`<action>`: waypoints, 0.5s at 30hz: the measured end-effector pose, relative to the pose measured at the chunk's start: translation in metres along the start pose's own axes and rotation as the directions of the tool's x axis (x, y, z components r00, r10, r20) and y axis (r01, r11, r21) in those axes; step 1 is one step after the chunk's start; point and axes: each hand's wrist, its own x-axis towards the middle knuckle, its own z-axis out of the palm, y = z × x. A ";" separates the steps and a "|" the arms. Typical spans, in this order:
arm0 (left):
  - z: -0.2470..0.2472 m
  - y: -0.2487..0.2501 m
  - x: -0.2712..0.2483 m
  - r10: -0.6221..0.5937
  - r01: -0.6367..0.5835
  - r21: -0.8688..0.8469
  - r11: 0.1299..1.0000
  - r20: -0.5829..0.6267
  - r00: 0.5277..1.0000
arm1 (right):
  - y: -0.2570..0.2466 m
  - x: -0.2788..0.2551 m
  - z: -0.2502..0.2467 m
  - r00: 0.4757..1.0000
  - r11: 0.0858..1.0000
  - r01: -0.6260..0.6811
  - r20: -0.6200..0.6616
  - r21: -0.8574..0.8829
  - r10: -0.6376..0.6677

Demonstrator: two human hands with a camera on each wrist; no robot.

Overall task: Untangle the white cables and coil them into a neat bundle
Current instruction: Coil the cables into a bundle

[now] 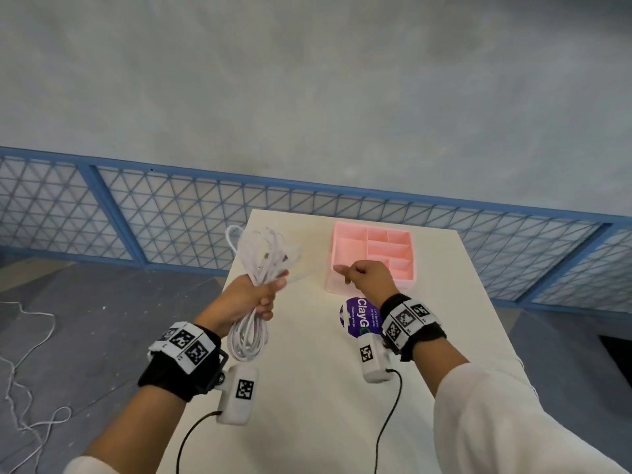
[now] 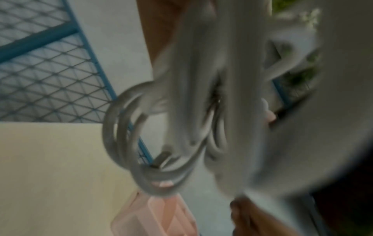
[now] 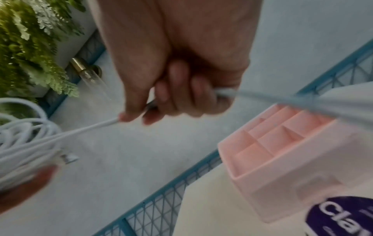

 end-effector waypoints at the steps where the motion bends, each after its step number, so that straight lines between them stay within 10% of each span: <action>1: 0.003 -0.003 0.000 -0.021 0.021 0.093 0.995 0.006 1.000 | -0.005 0.003 0.004 0.996 1.000 0.016 -0.088 -0.007 -0.017; 5: 0.019 -0.015 0.004 -0.049 0.085 0.256 0.963 -0.143 0.989 | -0.036 -0.002 0.024 0.964 0.986 0.122 -0.251 0.113 -0.090; 10: 0.039 -0.016 0.007 0.038 -0.072 -0.108 0.992 -0.293 0.955 | -0.054 -0.041 0.058 0.928 0.913 0.359 -0.027 -0.192 -0.370; 15: 0.052 -0.013 0.004 0.140 -0.161 -0.088 0.983 -0.210 0.968 | -0.062 -0.055 0.074 0.911 0.883 0.413 0.092 -0.223 -0.403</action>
